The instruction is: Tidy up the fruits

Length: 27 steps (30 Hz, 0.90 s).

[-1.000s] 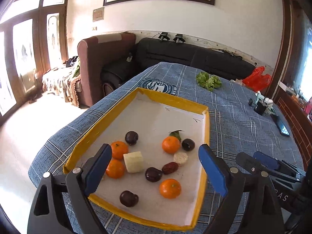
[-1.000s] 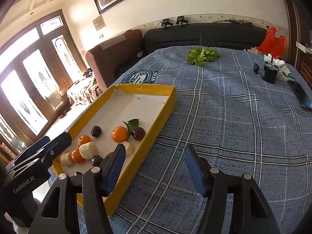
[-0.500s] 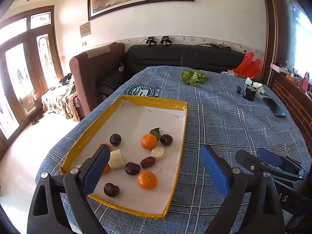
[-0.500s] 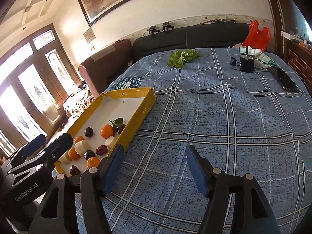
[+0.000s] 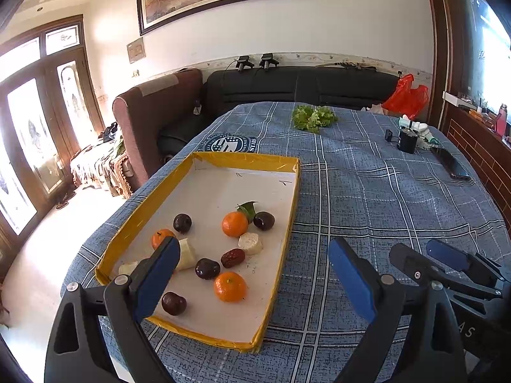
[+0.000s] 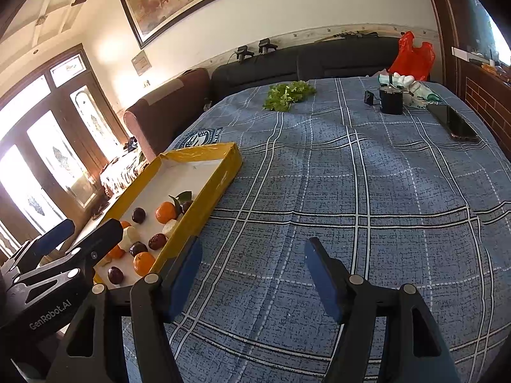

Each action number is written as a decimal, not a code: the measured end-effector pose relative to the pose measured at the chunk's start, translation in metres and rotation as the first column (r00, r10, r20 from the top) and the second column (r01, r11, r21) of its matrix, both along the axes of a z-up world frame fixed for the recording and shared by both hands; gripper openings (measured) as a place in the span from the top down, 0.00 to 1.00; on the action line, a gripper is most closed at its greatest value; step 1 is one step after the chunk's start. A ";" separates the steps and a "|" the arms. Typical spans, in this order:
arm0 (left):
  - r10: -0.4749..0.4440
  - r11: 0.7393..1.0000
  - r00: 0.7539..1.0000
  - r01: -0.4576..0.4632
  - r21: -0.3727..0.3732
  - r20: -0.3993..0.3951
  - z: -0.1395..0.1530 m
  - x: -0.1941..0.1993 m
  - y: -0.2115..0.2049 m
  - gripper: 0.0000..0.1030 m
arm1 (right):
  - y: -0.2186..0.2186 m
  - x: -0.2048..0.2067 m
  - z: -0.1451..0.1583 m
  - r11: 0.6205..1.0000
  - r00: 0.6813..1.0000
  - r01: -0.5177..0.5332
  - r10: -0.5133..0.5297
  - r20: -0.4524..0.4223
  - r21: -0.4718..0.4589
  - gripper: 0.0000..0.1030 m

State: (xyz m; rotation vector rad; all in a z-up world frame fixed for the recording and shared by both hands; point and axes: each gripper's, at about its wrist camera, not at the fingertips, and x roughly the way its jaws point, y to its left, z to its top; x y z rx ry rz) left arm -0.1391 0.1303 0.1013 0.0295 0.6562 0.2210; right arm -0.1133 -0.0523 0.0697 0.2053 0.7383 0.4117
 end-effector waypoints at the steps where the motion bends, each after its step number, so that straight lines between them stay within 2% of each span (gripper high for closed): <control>1: 0.001 1.000 1.000 -0.001 -0.001 -0.002 -0.001 0.000 0.000 0.09 | 0.000 0.000 -0.001 1.000 1.000 0.001 -0.001 -0.001 -0.002 0.30; 27: 0.050 0.995 0.999 -0.051 -0.080 -0.013 -0.011 0.007 0.031 0.09 | 0.025 0.003 -0.016 0.998 0.999 -0.022 0.020 -0.033 -0.066 0.28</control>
